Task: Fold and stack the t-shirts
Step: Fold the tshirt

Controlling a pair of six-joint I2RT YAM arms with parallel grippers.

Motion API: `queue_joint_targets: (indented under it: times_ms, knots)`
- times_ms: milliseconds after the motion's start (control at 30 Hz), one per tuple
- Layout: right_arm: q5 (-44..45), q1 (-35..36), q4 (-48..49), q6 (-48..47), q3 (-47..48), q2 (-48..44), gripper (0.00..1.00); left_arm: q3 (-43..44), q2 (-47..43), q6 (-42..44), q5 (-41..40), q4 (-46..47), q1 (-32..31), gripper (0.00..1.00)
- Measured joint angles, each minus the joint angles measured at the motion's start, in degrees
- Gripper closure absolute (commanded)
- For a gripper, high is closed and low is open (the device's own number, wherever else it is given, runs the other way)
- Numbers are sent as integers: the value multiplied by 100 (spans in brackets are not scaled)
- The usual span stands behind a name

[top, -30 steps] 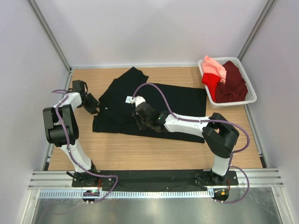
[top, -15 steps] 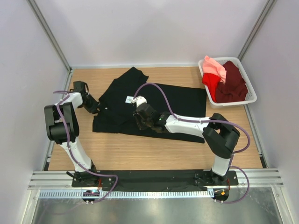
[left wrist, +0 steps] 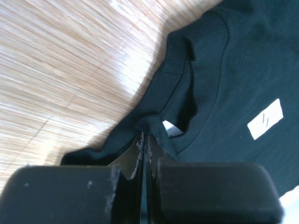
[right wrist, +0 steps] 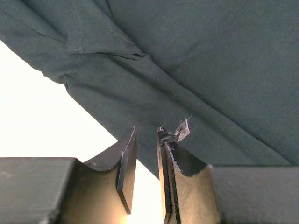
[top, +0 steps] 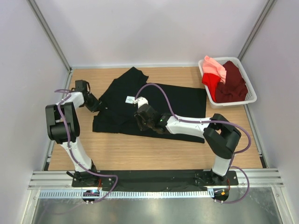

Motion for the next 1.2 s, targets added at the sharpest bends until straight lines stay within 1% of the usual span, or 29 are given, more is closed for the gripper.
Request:
queue_joint_targets:
  times_ms: [133, 333, 567, 633, 800, 967, 1200]
  knots:
    - [2, 0, 4, 0, 0, 0, 69, 92, 0, -50, -22, -24, -90, 100]
    - [9, 0, 9, -2, 0, 0, 69, 612, -7, -157, -31, -48, -345, 100]
    - [15, 0, 70, -22, 0, 0, 69, 911, -7, -306, -37, -98, -490, 100]
    - [15, 0, 98, -31, 0, 0, 68, 997, 0, -328, -37, -116, -533, 100]
    - [4, 0, 306, -83, 15, 20, 62, 1342, 98, -426, -26, -116, -651, 100]
    - [15, 0, 398, -116, 289, 258, 61, 1563, 243, -431, -9, -111, -748, 100]
    - [22, 7, 472, -291, 885, 800, 58, 1613, 503, -398, 20, -118, -769, 100]
